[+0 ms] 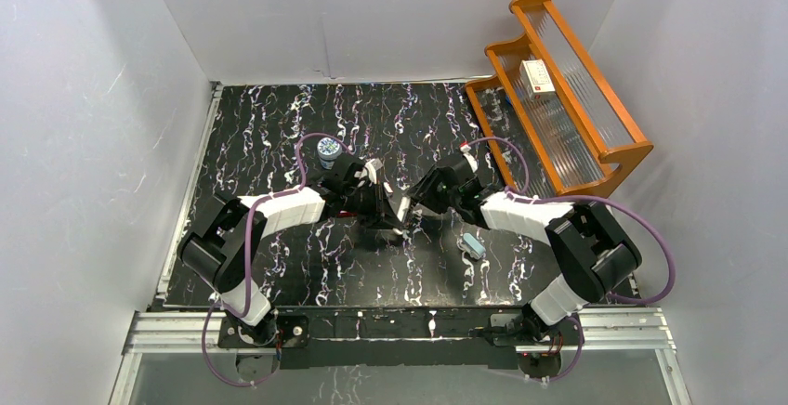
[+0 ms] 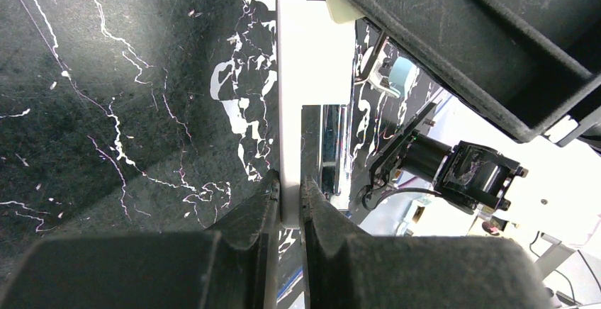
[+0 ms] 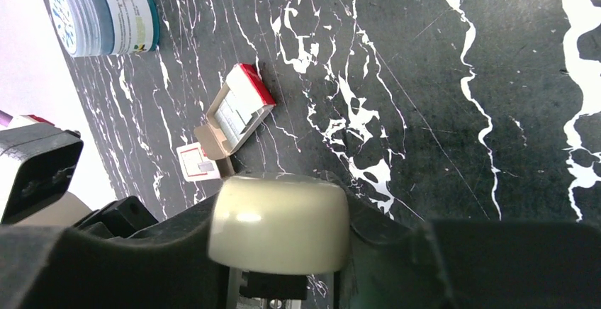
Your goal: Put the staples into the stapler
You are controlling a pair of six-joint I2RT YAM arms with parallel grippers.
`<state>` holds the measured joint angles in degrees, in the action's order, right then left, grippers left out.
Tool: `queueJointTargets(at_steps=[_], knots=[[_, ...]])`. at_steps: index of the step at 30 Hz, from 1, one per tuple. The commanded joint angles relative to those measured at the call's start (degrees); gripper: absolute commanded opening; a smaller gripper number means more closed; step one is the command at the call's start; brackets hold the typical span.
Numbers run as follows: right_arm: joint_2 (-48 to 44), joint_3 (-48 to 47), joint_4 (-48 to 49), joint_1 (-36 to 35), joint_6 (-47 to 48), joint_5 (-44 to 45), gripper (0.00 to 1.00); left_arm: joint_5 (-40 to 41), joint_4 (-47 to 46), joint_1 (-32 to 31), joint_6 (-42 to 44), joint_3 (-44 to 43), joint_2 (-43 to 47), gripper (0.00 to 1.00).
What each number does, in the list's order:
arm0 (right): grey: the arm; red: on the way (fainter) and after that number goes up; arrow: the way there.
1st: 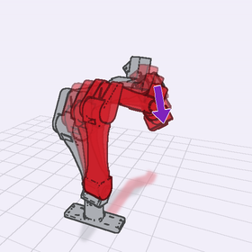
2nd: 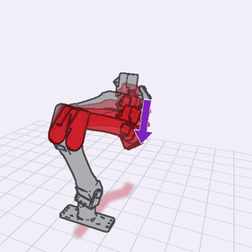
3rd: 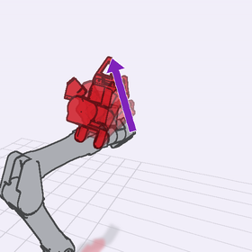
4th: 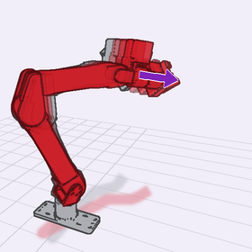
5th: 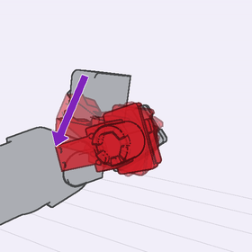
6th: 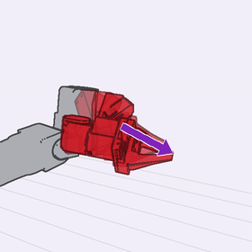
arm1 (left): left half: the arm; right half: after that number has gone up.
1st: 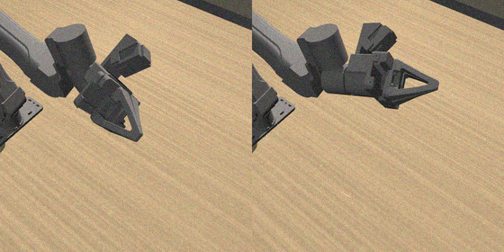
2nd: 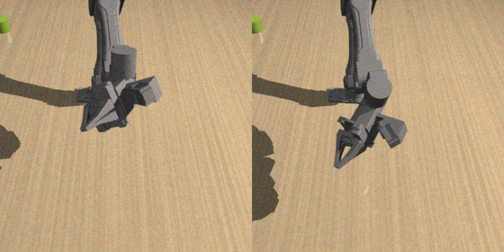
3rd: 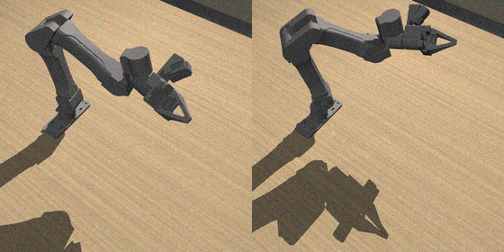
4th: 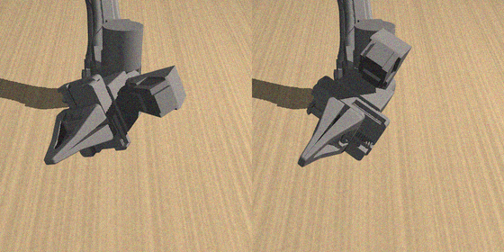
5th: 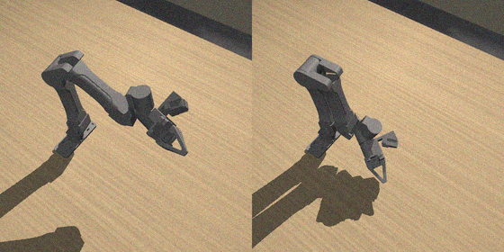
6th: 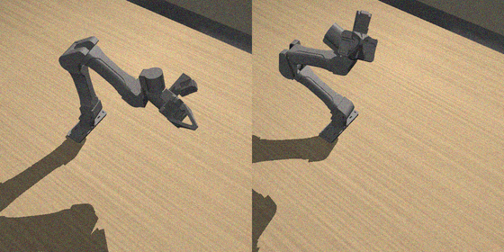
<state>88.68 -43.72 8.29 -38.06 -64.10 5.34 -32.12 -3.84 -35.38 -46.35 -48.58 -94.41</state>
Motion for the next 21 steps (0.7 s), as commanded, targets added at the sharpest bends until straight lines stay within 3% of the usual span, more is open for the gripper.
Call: queueJointTargets(at_steps=[1,6,13,21], knots=[[-0.5,-2.4,2.7,-0.6,0.7,3.7,0.45,-0.9,-1.1,-0.2,0.1,0.0,1.3,0.00],[-0.2,-3.6,1.6,-0.9,2.3,5.5,0.36,-0.7,-0.5,-0.2,-0.1,0.3,1.2,0.01],[-0.3,-6.0,-2.4,-1.4,5.2,7.5,0.33,0.4,1.2,-0.2,-0.5,-0.7,1.1,0.24],[-0.5,-8.1,-8.1,-1.9,8.0,8.3,0.33,3.2,3.5,-0.1,0.1,-1.4,3.3,0.35]])
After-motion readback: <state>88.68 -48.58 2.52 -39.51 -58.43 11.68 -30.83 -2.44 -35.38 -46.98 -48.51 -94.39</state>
